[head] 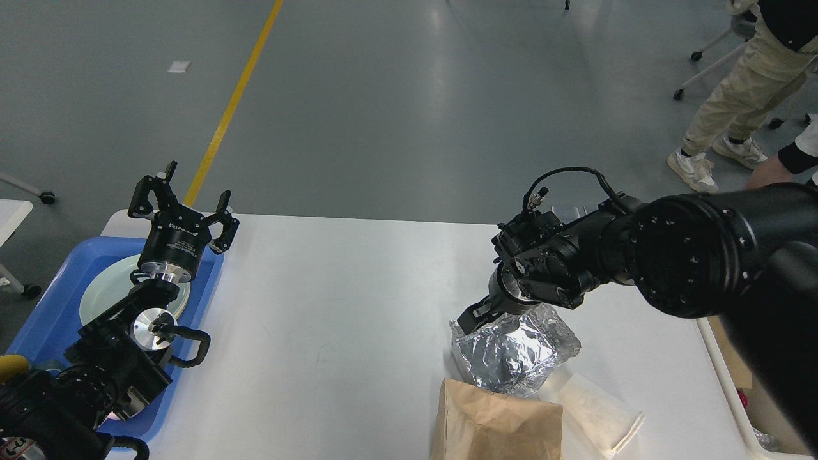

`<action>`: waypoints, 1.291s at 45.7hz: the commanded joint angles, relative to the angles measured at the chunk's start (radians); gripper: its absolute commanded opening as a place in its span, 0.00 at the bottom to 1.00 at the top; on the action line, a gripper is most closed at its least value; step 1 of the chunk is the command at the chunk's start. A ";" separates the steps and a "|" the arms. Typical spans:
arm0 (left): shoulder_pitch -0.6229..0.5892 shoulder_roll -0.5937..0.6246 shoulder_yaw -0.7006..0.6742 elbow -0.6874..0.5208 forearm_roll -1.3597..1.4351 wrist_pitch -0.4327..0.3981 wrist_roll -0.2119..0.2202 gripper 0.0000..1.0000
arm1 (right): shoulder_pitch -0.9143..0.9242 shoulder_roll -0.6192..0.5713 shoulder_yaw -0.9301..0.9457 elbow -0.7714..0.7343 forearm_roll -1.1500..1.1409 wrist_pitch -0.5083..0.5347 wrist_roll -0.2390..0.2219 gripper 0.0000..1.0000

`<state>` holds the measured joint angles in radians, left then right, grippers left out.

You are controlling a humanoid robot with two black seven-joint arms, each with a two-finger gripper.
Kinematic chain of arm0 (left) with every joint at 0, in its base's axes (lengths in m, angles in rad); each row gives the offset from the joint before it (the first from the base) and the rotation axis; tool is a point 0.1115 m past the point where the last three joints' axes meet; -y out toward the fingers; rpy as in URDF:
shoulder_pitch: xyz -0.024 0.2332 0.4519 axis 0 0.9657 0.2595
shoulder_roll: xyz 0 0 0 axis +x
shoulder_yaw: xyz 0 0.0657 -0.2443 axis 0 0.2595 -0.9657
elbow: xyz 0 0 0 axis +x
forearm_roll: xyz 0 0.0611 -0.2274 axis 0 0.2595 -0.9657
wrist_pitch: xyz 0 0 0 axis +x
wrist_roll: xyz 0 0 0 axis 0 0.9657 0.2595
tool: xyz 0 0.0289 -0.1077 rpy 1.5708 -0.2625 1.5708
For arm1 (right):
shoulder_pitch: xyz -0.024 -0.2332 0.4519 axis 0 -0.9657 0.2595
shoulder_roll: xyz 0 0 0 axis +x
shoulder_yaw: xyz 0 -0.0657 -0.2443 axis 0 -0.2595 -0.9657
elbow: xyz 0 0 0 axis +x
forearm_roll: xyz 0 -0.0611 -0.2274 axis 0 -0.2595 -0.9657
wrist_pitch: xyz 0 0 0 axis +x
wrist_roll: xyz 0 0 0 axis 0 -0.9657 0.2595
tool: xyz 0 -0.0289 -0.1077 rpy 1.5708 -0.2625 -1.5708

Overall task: Tidy desktop
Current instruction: 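Lower the right gripper onto the foil bag and close on it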

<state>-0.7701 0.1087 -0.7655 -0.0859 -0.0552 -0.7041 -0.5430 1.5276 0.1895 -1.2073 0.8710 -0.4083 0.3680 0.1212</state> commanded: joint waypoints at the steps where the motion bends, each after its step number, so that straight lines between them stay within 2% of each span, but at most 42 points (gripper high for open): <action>1: 0.000 0.000 0.000 0.000 0.000 0.000 0.000 0.96 | -0.053 -0.007 -0.018 -0.052 0.002 -0.001 0.000 1.00; 19: 0.000 0.000 0.000 0.000 0.000 0.000 0.000 0.96 | -0.122 -0.127 -0.083 -0.079 0.003 -0.032 0.000 1.00; 40: 0.000 0.000 0.000 0.000 0.000 0.000 0.000 0.96 | -0.233 -0.145 -0.092 -0.179 0.009 -0.040 0.000 0.98; 46: 0.000 0.000 0.000 0.000 0.000 0.000 0.000 0.96 | -0.254 -0.165 -0.089 -0.191 0.023 -0.084 0.000 0.96; 51: 0.000 0.000 0.000 0.000 0.000 0.000 0.000 0.96 | -0.264 -0.180 -0.092 -0.198 0.078 -0.095 0.000 0.76; 56: 0.000 0.000 0.000 0.000 0.000 0.000 0.000 0.96 | -0.274 -0.180 -0.095 -0.198 0.094 -0.090 -0.002 0.39; 59: 0.000 0.000 0.000 0.000 0.000 0.000 0.000 0.96 | -0.276 -0.180 -0.095 -0.195 0.095 -0.086 -0.002 0.23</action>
<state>-0.7701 0.1085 -0.7655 -0.0859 -0.0552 -0.7041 -0.5430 1.2578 0.0097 -1.3010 0.6730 -0.3207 0.2748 0.1208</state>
